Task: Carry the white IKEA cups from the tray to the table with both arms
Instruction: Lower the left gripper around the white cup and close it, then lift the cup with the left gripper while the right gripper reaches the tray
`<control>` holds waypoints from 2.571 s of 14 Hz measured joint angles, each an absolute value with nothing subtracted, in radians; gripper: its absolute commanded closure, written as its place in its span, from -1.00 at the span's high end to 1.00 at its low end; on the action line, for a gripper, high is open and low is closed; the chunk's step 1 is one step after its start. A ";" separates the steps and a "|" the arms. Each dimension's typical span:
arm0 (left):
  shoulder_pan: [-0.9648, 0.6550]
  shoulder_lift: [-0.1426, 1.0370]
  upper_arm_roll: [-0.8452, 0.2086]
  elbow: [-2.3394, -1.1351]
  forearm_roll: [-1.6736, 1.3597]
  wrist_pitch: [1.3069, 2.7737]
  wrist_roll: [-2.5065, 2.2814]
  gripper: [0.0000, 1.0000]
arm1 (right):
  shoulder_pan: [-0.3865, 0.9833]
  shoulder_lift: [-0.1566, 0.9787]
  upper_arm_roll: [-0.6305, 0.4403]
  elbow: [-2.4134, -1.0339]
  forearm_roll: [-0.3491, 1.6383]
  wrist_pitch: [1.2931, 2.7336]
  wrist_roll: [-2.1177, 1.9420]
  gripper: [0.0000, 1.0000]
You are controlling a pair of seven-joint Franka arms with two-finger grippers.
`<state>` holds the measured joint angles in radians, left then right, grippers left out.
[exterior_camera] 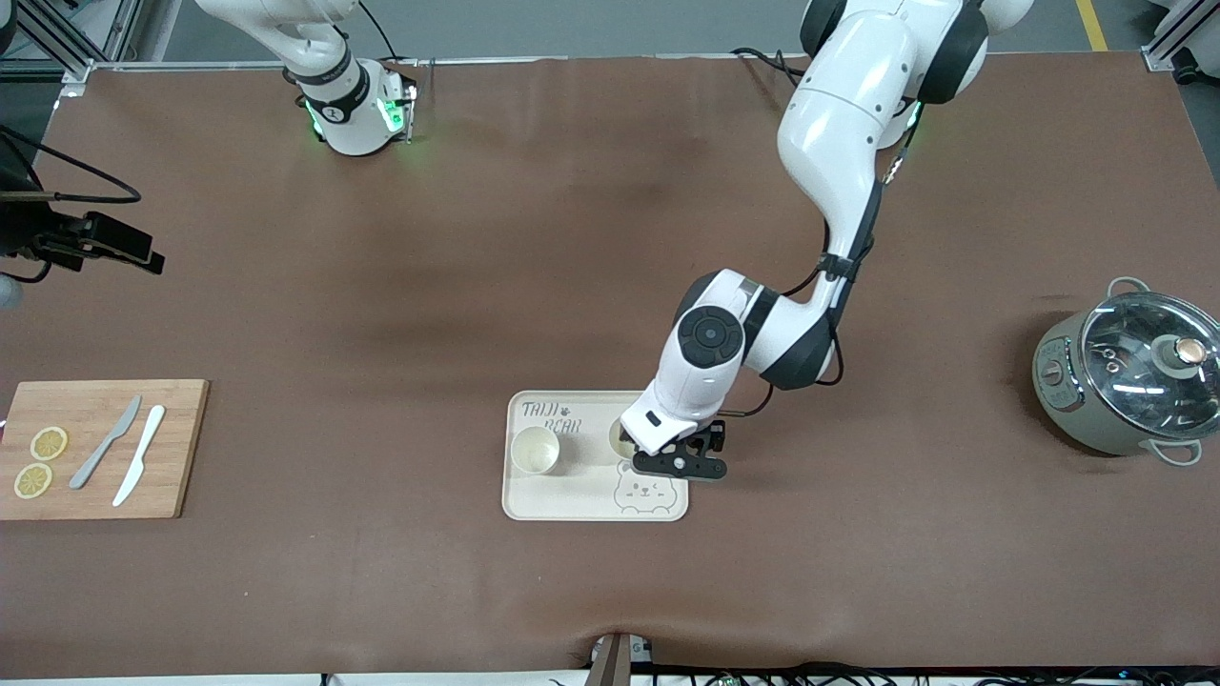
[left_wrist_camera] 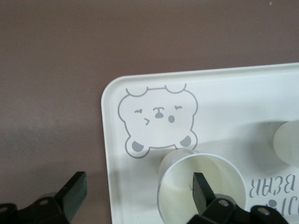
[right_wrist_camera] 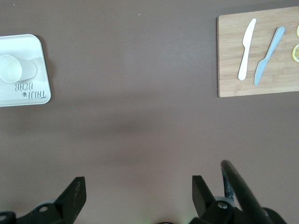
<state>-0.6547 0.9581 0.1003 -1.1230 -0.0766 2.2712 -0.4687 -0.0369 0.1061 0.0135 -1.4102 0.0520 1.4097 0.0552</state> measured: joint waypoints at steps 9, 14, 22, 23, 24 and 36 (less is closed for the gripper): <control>-0.674 0.991 0.100 -1.126 -0.077 2.292 -0.495 -0.99 | -0.038 0.110 0.011 -1.413 0.051 1.394 0.055 1.00; -0.675 0.993 0.100 -1.126 -0.077 2.296 -0.527 -1.00 | -0.035 0.123 0.013 -1.429 0.052 1.409 0.055 1.00; -0.670 0.977 0.108 -1.106 -0.077 2.309 -0.531 -1.00 | -0.006 0.195 0.018 -1.465 0.054 1.556 0.060 1.00; -0.666 0.961 0.110 -1.101 -0.077 2.308 -0.531 -1.00 | 0.000 0.197 0.019 -1.479 0.054 1.579 0.072 1.00; -0.659 0.938 0.113 -1.099 -0.077 2.296 -0.531 -1.00 | 0.008 0.197 0.019 -1.491 0.054 1.600 0.086 1.00; -0.474 0.363 0.117 -1.666 -0.077 2.132 -0.152 -1.00 | 0.163 0.262 0.023 -1.643 0.102 1.919 0.356 1.00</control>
<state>-0.4744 0.3634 0.1165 -1.6661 -0.0768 2.1323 -0.1523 0.1632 0.2619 0.0228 -1.6434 0.1016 1.9190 0.3562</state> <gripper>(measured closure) 0.965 0.000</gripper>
